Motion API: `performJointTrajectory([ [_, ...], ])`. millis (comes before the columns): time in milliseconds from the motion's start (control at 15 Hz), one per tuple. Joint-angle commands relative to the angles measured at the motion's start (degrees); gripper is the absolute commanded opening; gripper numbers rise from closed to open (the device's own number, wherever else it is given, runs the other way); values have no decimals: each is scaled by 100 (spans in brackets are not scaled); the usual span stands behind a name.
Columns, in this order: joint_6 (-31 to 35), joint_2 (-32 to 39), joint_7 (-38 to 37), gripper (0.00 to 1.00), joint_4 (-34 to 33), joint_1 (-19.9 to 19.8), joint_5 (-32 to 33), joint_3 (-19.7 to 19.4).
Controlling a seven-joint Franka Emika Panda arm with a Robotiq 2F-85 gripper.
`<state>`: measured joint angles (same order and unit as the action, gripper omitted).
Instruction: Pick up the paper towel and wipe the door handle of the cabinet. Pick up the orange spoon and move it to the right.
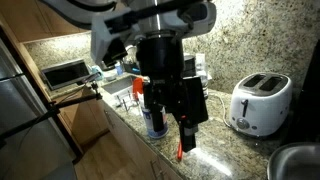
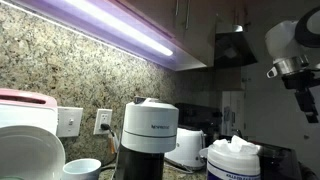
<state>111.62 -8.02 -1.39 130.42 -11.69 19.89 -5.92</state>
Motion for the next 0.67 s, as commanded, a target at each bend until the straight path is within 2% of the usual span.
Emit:
performJointTrajectory([
  [0, -13, 1, -9, 100, -7, 90, 9, -86],
  [600, 42, 53, -117, 100, -122, 124, -58, -56],
])
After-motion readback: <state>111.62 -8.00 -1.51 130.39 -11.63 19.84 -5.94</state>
